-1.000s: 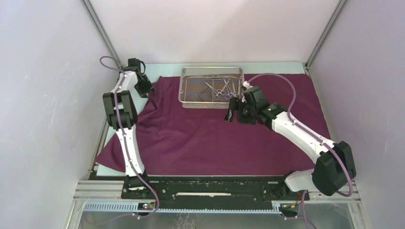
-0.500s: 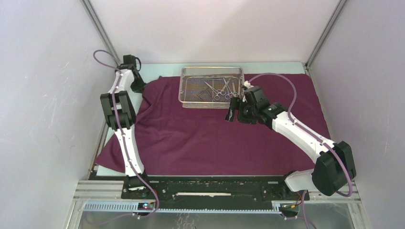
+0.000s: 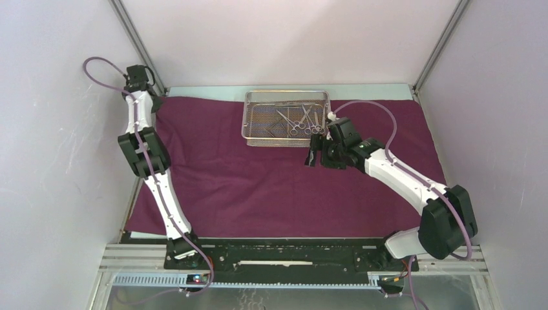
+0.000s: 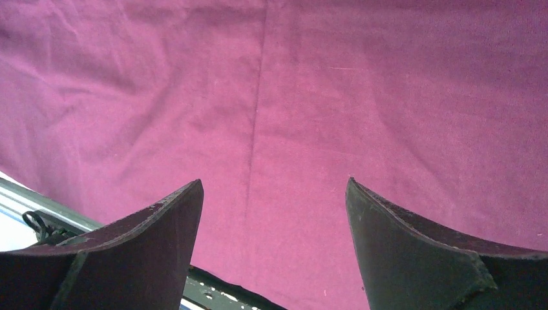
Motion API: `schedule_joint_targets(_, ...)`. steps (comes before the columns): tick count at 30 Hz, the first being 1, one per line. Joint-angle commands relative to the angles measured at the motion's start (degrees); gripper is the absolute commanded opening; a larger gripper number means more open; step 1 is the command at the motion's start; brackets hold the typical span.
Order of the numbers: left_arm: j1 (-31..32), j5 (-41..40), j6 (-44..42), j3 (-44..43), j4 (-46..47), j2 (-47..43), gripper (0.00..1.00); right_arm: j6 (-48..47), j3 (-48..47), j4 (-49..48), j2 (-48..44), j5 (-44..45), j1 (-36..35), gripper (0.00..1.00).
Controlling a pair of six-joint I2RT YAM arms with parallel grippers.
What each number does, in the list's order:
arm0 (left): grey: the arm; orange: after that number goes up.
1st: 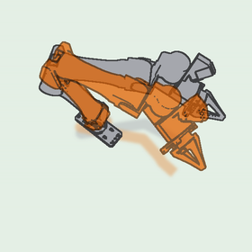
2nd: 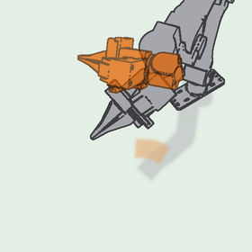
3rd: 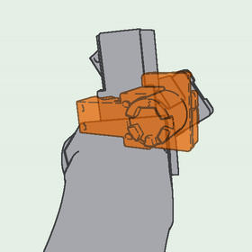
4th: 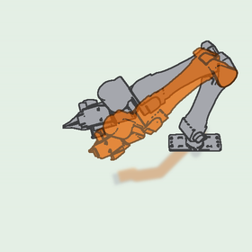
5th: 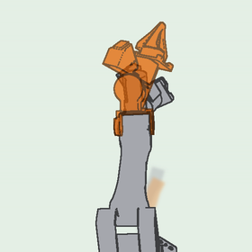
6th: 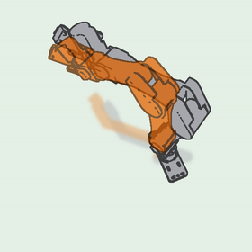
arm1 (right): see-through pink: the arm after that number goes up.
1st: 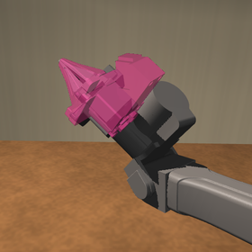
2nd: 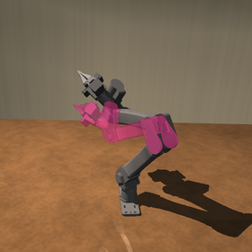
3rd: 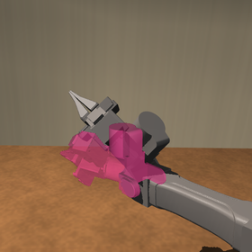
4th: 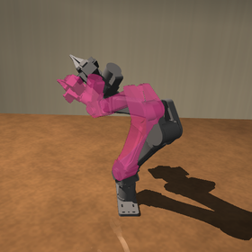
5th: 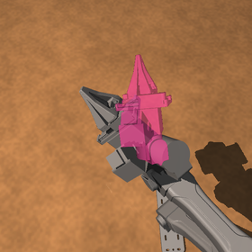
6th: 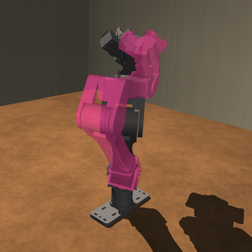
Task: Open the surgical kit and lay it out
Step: Smooth out the surgical kit at the center of the board.
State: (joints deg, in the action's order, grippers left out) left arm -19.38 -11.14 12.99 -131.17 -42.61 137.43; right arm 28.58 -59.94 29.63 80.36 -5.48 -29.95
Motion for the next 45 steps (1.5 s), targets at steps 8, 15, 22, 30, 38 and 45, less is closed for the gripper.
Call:
schedule_joint_targets(8, 0.6, -10.6, -1.7, -4.3, 2.1, -1.8, 0.69, -0.8, -0.1, -1.2, 1.5, -0.4, 0.2, 0.89)
schedule_joint_targets(15, 1.5, -6.8, 2.4, 2.1, 0.8, -9.6, 0.94, -0.5, -0.1, -1.1, 1.1, -0.2, 0.1, 0.89)
schedule_joint_targets(22, 3.9, 1.6, 9.2, 28.8, 8.4, -22.7, 0.95, 0.2, -0.1, -1.5, -0.2, -1.6, -0.9, 0.89)
schedule_joint_targets(30, 5.0, 5.0, 14.7, 46.2, 12.9, -29.6, 0.96, -0.7, 0.0, 1.0, -2.9, -1.0, -2.5, 0.89)
schedule_joint_targets(38, 3.5, 4.8, 14.1, 51.3, 13.2, -28.4, 0.96, -0.8, 0.0, 1.9, -4.4, -0.6, -3.9, 0.89)
schedule_joint_targets(45, -0.9, 1.7, 13.7, 51.1, 10.5, -27.1, 0.92, -0.6, 0.0, 2.6, -5.4, 0.6, -4.5, 0.89)
